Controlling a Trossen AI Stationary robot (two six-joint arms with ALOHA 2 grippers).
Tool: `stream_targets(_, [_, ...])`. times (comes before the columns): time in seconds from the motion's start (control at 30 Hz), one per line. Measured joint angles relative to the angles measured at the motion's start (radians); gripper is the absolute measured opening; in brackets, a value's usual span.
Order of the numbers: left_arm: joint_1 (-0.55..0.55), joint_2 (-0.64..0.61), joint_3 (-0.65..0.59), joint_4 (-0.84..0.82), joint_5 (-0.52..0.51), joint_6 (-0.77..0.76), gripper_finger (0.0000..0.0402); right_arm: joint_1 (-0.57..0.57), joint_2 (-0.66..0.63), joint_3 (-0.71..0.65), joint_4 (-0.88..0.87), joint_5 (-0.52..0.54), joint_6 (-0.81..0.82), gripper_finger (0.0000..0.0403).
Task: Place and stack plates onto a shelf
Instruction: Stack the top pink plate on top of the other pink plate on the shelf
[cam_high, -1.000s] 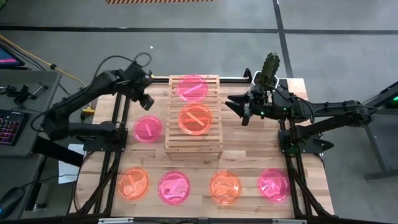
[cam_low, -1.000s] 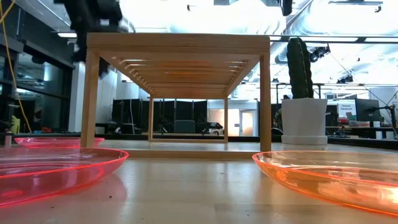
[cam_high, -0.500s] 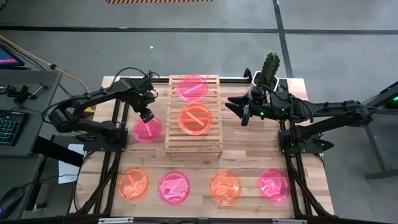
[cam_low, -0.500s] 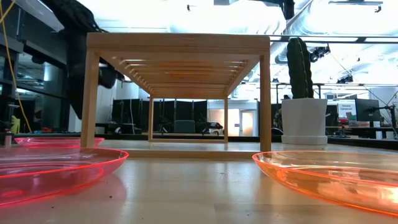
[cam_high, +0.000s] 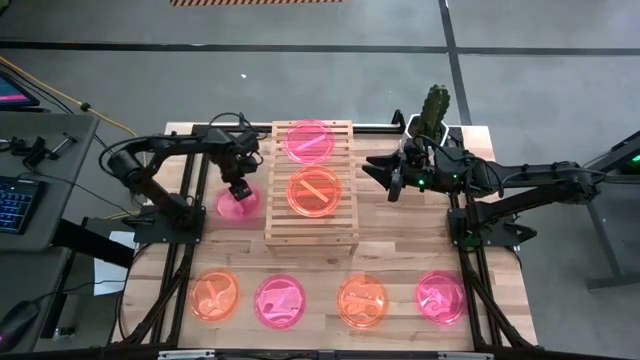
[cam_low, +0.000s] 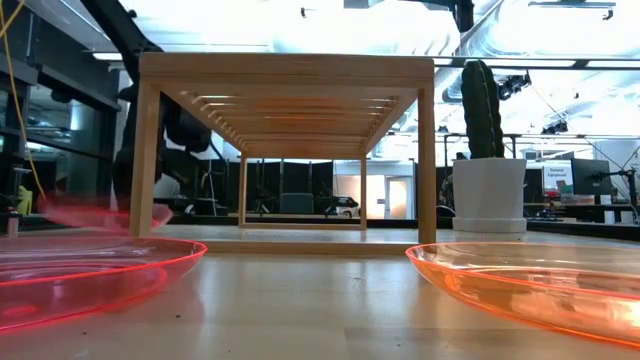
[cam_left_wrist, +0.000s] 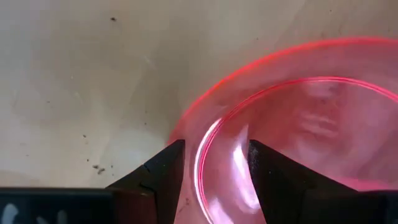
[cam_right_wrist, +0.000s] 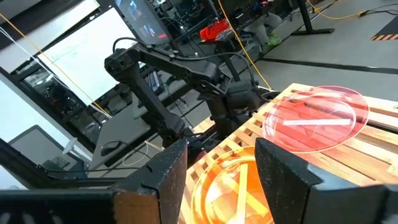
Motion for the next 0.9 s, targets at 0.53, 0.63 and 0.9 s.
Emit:
stream_targets(0.53, [-0.018,-0.089,0.124,-0.032,-0.006,0.049,0.0168,-0.001,0.000,0.000,-0.004,0.025,-0.003,0.0172])
stream_targets(0.63, [-0.010,-0.081,0.123,-0.016,-0.016,0.091,0.0168,-0.001,0.001,0.000,-0.005,0.025,-0.003,0.0172])
stream_targets(0.9, [0.030,0.007,0.123,-0.014,-0.018,0.107,0.0168,-0.001,0.000,0.000,-0.007,0.024,0.023,0.0172])
